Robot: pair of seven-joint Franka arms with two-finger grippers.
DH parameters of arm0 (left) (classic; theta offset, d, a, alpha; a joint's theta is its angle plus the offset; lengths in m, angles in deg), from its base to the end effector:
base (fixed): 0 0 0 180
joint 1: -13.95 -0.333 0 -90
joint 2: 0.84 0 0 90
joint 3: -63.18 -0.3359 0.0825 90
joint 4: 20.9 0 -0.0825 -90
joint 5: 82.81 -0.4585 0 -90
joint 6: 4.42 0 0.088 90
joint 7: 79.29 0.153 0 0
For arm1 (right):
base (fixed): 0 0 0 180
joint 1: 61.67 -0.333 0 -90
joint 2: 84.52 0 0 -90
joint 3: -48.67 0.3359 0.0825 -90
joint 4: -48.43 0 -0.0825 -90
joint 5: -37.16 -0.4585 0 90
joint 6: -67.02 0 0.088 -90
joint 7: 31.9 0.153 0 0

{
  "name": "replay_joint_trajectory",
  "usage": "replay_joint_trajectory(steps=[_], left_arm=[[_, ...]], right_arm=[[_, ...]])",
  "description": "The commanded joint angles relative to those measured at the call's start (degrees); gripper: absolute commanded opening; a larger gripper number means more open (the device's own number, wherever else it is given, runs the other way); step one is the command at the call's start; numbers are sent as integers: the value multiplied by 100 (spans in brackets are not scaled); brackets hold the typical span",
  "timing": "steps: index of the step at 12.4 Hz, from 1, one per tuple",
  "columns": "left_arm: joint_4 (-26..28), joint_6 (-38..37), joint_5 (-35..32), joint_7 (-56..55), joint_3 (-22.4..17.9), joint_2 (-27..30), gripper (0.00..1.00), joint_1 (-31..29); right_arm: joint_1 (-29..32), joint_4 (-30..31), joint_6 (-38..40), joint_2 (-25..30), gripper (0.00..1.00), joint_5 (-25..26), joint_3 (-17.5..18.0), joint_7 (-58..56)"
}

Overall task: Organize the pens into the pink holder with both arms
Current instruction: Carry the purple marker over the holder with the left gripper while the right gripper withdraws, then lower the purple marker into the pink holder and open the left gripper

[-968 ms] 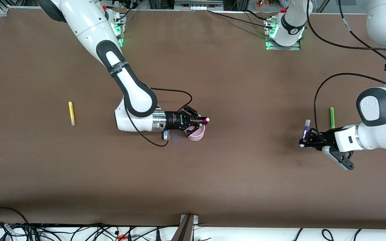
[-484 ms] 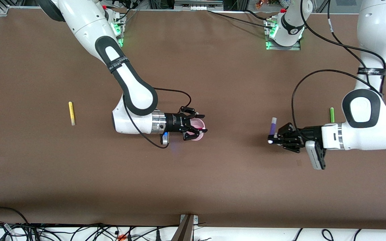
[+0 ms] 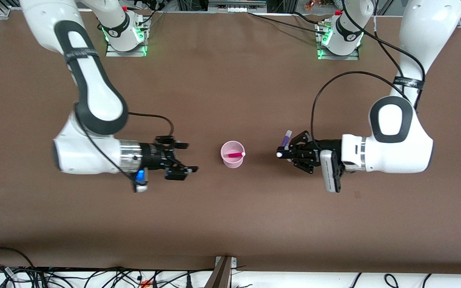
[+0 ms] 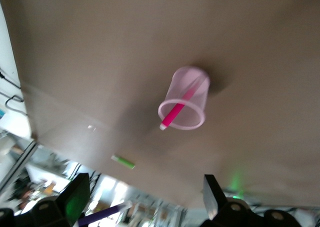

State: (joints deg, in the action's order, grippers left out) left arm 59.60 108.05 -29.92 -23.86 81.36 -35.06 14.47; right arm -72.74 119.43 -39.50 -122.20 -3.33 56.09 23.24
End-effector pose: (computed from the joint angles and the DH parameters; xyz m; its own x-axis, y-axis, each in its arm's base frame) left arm 0.7554 -0.2975 0.3639 0.7022 -0.4349 0.5638 -0.7045 -0.3097 0.6386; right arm 0.7646 0.3137 0.3606 0.5725 -0.5395 -0.6174 -0.8038 -0.5178 -0.2930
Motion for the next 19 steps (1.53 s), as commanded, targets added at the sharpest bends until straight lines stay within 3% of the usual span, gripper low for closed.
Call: replay_joint_trajectory(steps=[1, 4, 6, 10, 13, 16, 19], left_arm=[[-123, 991, 142, 1010, -25, -182, 0, 526], [-105, 2030, 221, 1436, -25, -489, 0, 1220], [26, 2260, 309, 1436, -25, -524, 0, 1555], [115, 2797, 152, 1480, -69, -630, 0, 2048], [237, 2797, -577, 1480, -69, -630, 0, 2022], [317, 2806, -613, 1645, -78, -709, 0, 2048], [317, 2920, -719, 1726, -78, -762, 0, 2057]], right_arm=[[9, 63, 585, 566, 100, 1302, 14, -719], [18, 404, 1395, 1444, 100, 2305, -399, -2528], [26, 1114, 1379, 2226, 100, 2974, -557, -3689], [18, 2161, 1152, 3221, 100, 3959, -645, -4301], [18, 2392, 1010, 3443, 100, 4005, -671, -4459], [35, 1876, 1001, 3189, 100, 3935, -1004, -4521], [26, 1802, 1123, 3213, 100, 3751, -1006, -4477]])
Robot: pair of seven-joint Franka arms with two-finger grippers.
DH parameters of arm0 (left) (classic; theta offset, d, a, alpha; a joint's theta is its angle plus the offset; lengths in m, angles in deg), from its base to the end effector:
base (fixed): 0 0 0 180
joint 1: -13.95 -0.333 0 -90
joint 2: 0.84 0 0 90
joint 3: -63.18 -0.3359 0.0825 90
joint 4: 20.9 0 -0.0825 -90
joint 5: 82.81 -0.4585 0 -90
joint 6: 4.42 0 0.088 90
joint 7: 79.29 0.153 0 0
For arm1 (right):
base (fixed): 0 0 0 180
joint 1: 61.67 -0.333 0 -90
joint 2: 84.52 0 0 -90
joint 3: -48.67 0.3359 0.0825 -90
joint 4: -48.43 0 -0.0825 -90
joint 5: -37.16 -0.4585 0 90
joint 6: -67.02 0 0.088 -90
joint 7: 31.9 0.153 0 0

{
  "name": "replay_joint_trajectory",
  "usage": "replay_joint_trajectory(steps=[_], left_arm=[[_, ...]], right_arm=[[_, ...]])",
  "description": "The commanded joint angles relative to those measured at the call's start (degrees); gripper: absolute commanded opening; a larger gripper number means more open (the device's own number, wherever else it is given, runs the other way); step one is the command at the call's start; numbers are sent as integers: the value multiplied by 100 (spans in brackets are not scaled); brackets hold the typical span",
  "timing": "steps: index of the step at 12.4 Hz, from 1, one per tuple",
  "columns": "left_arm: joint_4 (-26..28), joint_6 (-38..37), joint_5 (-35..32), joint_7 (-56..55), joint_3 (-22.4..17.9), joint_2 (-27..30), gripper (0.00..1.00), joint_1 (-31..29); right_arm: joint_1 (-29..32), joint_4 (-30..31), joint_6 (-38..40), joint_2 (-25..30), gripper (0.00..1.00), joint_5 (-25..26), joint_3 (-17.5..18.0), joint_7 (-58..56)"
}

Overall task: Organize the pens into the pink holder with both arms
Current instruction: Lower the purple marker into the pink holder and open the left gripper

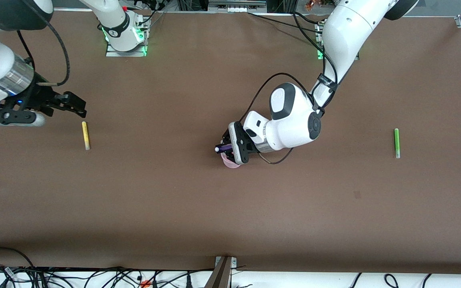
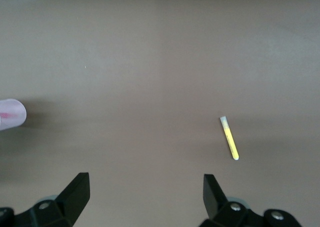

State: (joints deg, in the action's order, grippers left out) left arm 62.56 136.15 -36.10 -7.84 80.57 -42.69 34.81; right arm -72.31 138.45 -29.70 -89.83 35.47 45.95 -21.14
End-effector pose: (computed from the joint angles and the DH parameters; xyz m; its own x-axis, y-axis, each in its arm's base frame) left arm 0.6740 -0.5037 0.2392 0.3454 -0.6458 0.6809 -0.9384 -0.2280 0.2597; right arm 0.6620 0.0974 0.5487 0.9984 -0.0527 0.0192 -0.0521 -0.9982 -0.0291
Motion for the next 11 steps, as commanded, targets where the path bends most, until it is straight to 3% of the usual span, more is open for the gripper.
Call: replay_joint_trajectory(steps=[1, 2, 4, 8, 11], left_arm=[[29, 110, -101, 115, 10, 10, 0, 23], [21, 101, -101, 45, 10, 11, 0, 23], [21, 101, -135, 175, 10, 11, 99, 14], [29, -178, -145, 132, 2, 186, 100, -21], [21, -1441, -406, -594, -208, 536, 100, -196]], right_arm=[[-17, -21, 353, 168, 100, -130, 0, -91], [-8, 276, 355, 422, 100, -130, -9, -91], [97, 717, 206, 749, 100, -121, -114, -249], [106, 377, 267, 671, 100, -113, -229, -224], [115, 86, 371, 592, 100, -43, -246, -215]])
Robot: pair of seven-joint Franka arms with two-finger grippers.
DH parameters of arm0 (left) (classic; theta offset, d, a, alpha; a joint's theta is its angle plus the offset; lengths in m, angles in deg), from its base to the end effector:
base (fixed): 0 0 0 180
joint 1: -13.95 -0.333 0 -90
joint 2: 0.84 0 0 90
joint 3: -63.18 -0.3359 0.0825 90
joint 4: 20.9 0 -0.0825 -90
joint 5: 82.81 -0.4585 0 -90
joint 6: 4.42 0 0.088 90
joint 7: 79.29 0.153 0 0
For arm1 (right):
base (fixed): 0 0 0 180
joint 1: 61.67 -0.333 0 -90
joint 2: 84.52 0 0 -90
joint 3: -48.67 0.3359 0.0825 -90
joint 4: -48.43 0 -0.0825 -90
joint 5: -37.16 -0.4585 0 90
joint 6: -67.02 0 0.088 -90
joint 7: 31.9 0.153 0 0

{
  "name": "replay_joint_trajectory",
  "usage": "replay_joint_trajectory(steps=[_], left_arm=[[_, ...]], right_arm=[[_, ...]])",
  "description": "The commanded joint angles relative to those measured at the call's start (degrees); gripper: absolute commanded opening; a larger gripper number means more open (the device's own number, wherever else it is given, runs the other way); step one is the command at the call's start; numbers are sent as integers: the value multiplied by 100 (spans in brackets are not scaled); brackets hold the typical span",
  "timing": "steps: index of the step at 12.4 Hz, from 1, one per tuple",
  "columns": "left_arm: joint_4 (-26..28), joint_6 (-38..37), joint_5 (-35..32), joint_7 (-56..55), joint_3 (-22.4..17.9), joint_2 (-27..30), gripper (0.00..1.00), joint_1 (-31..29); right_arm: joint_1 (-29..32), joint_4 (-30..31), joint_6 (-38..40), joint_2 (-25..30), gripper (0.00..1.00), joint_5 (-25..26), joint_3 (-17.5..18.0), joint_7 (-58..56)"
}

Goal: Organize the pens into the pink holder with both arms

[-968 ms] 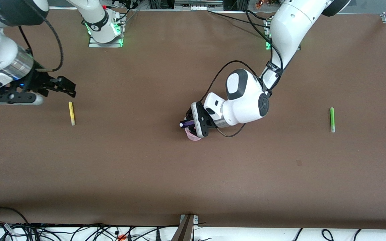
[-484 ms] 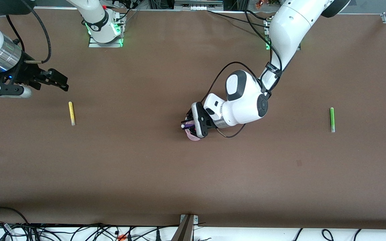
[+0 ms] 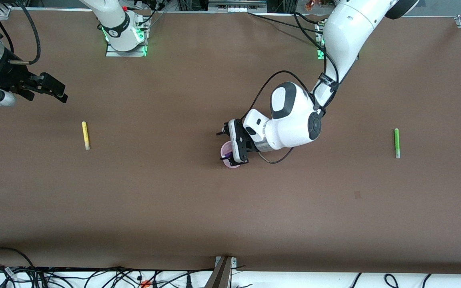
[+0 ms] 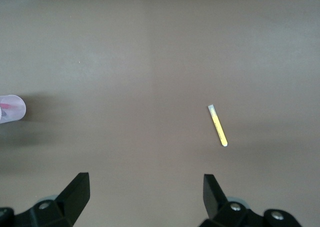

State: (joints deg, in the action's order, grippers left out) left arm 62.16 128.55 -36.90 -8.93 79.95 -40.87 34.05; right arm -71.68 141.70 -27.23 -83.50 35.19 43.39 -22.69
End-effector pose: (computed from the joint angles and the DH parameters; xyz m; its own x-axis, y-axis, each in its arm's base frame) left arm 0.6686 -0.4977 0.2596 0.3402 -0.6688 0.6610 -0.9348 -0.1639 0.3152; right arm 0.6287 0.0567 0.5850 0.9963 -0.0806 0.0286 -0.0794 -0.9960 -0.0411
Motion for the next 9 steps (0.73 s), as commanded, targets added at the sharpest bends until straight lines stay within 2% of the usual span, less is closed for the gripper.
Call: replay_joint_trajectory(steps=[1, 3, 7, 9], left_arm=[[44, -1102, -702, -984, -243, 538, 100, -164], [-9, -2017, -1327, -1733, -244, 741, 100, -409], [-35, -3397, -2286, -2146, -270, 908, 100, -1015], [-123, -4118, -3091, -2840, -288, 1101, 100, -1244]], right_arm=[[52, -257, 152, -40, 100, 3, 1, -51], [52, -284, 204, -41, 100, 64, -34, -60], [52, -302, 398, -49, 100, 73, -26, -77], [44, -302, 407, -58, 100, 82, -26, -60]])
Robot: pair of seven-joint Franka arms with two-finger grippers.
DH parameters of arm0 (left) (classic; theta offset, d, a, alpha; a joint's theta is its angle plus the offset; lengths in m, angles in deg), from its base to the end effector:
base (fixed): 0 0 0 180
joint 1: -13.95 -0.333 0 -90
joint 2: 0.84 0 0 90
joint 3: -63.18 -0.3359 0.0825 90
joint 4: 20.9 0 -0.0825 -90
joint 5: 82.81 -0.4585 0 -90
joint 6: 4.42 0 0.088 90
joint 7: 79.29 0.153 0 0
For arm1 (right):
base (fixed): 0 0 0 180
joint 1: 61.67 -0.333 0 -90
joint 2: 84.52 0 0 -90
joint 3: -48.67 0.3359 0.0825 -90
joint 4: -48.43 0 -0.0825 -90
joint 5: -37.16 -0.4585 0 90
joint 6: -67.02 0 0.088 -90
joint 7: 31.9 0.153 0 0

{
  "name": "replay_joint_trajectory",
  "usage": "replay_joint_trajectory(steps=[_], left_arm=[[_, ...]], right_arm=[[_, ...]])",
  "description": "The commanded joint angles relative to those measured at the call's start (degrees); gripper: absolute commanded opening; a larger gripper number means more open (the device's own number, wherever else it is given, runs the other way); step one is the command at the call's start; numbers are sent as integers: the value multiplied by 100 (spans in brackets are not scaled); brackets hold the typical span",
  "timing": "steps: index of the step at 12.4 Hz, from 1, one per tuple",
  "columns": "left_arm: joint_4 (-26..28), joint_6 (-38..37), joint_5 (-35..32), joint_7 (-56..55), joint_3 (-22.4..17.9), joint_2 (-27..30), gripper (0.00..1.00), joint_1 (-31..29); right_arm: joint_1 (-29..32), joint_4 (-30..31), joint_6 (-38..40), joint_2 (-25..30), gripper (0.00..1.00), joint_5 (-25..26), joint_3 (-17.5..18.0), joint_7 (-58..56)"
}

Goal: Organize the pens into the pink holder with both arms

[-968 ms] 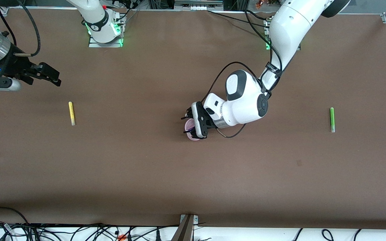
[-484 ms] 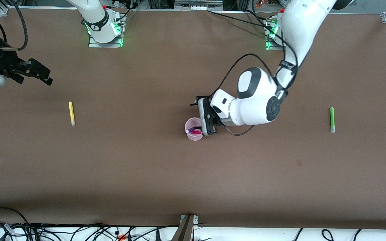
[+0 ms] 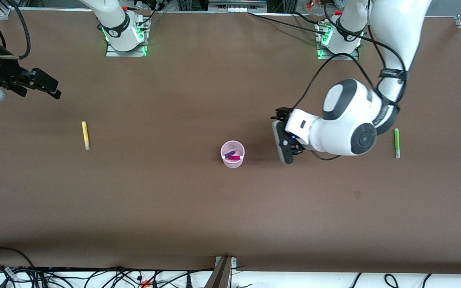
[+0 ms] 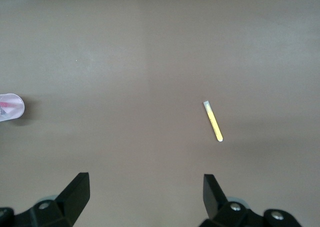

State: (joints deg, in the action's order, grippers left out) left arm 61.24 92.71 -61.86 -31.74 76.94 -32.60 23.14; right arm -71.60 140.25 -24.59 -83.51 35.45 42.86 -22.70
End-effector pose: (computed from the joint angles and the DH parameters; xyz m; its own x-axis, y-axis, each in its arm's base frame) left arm 0.6758 -0.3152 0.3176 0.4691 -0.8730 0.1332 -0.7874 -0.3451 0.5108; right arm 0.6244 0.0490 0.5946 0.9960 -0.0893 0.0086 -0.0890 -0.9955 -0.0334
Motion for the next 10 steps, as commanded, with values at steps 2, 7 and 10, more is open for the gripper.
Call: replay_joint_trajectory(steps=[2, 7, 10], left_arm=[[-564, -1359, -1685, -1087, 13, 329, 100, -198], [-1630, -2270, -2957, -1485, -529, 626, 100, -409], [-529, -1493, -2921, -1555, -1005, 1748, 100, -330]], right_arm=[[36, -156, 143, -83, 100, 48, 28, -50], [-8, -165, 47, -215, 100, 22, 37, -15], [-44, -173, 46, -286, 100, 48, 98, 3]])
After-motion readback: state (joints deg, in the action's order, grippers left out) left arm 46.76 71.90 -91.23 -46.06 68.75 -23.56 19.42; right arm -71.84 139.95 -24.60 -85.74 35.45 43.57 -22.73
